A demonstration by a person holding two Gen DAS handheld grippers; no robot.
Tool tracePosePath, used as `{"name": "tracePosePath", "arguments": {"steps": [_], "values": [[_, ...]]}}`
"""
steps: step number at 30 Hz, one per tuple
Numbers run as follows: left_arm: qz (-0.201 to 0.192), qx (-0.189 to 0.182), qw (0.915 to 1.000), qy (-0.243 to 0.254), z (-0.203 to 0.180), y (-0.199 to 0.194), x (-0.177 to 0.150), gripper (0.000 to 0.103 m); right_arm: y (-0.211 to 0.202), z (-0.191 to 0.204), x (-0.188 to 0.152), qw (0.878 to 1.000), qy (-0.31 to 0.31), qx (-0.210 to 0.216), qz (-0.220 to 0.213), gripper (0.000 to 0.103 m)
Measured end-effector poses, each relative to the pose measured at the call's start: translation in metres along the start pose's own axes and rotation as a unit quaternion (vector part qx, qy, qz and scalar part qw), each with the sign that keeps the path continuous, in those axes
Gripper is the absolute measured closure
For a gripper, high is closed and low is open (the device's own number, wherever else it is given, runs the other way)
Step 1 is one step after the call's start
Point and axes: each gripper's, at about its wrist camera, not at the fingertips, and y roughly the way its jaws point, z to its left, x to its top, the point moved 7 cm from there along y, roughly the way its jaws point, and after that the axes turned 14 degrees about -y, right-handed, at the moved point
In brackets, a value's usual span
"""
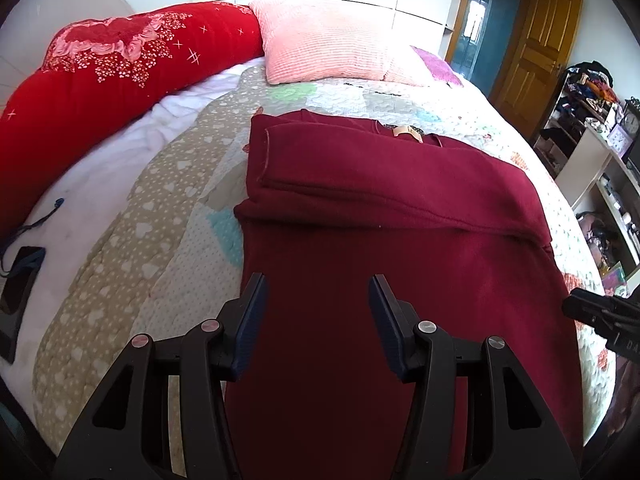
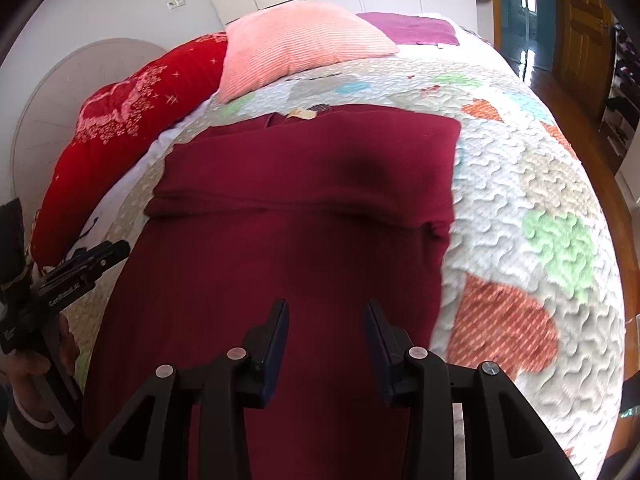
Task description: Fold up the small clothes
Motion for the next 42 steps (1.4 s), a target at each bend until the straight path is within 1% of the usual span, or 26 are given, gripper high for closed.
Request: {"name": "tracePosePath", "arguments": {"steps": [6, 8, 12, 20, 25, 28, 33, 35, 37, 40, 42], "values": [[-0.005, 0.005, 1.0000, 0.006, -0.001, -0.011, -0.008, 0.051, -0.006, 0.017, -0.013, 1.000, -0.002, 0.007, -0.005, 0.065], [-0.005, 0.006, 0.9999, 0.010, -0.002, -0.013, -0.011, 0.051, -0.007, 0.018, -0.015, 1.000, -0.005, 0.001, -0.005, 0.064], [-0.002, 0.003, 0.9999, 0.012, -0.004, -0.015, -0.016, 0.051, -0.009, 0.016, -0.019, 1.000, 0.003, 0.003, -0.004, 0.064], [0.010, -0.006, 0.9999, 0.002, 0.002, -0.020, -0.033, 0.051, -0.014, 0.012, -0.028, 1.000, 0.016, -0.001, -0.008, 0.063], [0.025, 0.001, 0.9996, -0.009, 0.021, -0.023, -0.050, 0.051, -0.018, 0.007, -0.035, 1.000, 0.014, -0.018, -0.008, 0.061], [0.036, 0.003, 0.9991, -0.021, 0.037, -0.026, -0.057, 0.051, -0.020, -0.005, -0.044, 0.999, 0.032, -0.015, -0.011, 0.058], [0.054, -0.004, 0.9975, -0.046, 0.058, -0.028, -0.066, 0.051, -0.016, -0.029, -0.070, 0.997, 0.070, -0.019, 0.008, 0.057], [0.055, 0.000, 0.9973, -0.048, 0.064, -0.028, -0.071, 0.051, -0.013, -0.035, -0.080, 0.996, 0.087, -0.010, 0.013, 0.057], [0.061, -0.002, 0.9969, -0.050, 0.068, -0.028, -0.076, 0.051, -0.012, -0.035, -0.087, 0.995, 0.100, 0.012, 0.010, 0.057], [0.074, -0.008, 0.9958, -0.054, 0.072, -0.030, -0.086, 0.051, -0.016, -0.030, -0.090, 0.994, 0.103, 0.035, 0.005, 0.057], [0.075, -0.010, 0.9958, -0.051, 0.074, -0.034, -0.092, 0.051, -0.021, -0.025, -0.097, 0.992, 0.106, 0.063, 0.006, 0.057]]}}
